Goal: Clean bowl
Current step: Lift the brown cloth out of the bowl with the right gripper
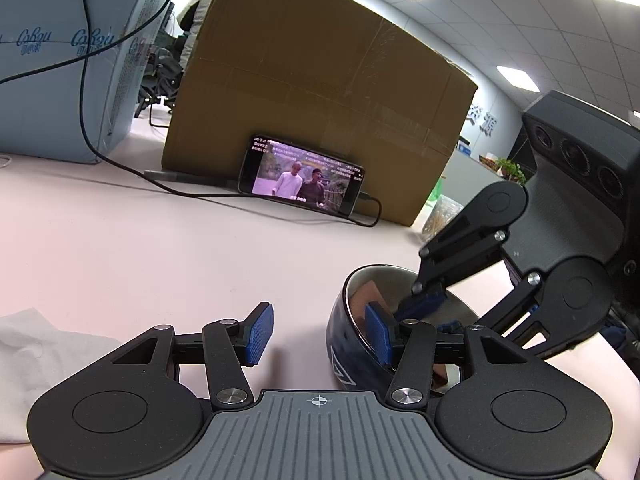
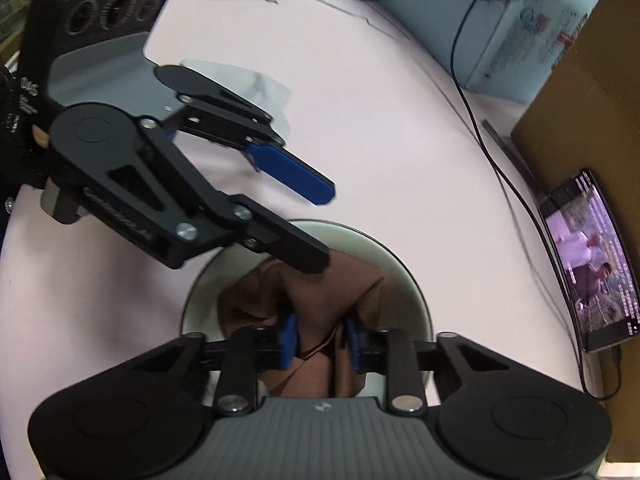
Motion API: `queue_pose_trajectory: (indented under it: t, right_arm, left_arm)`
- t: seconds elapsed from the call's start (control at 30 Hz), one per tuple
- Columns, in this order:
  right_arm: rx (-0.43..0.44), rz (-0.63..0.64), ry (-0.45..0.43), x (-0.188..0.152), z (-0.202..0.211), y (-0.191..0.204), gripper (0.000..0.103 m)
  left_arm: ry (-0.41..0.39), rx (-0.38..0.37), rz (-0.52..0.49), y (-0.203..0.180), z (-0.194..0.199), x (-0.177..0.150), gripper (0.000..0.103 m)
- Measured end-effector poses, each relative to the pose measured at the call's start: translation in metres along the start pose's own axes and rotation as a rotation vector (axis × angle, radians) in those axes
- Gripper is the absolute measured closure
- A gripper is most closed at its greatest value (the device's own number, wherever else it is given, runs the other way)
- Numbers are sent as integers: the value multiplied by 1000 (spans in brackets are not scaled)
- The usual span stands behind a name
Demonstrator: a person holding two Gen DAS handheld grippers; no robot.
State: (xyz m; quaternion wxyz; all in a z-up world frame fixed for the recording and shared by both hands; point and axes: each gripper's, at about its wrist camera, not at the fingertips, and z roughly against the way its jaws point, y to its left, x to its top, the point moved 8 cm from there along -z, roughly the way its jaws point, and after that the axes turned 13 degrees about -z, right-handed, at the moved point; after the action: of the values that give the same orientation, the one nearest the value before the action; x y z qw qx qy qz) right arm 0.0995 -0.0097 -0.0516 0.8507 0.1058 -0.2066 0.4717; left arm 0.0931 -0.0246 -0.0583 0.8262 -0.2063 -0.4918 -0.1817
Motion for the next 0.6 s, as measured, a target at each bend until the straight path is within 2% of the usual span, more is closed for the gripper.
queue_pose_trajectory:
  t: [0.13, 0.3, 0.6]
  right_arm:
    - [16, -22, -91, -2, -1, 7, 94]
    - [33, -105, -199, -3, 3, 2, 95]
    - [3, -213, -351, -16, 29, -2, 95]
  left_arm:
    - [0, 1, 0, 0, 0, 0, 53]
    - [-1, 2, 1, 0, 1, 0, 53]
    - [-2, 1, 5, -1, 1, 0, 53]
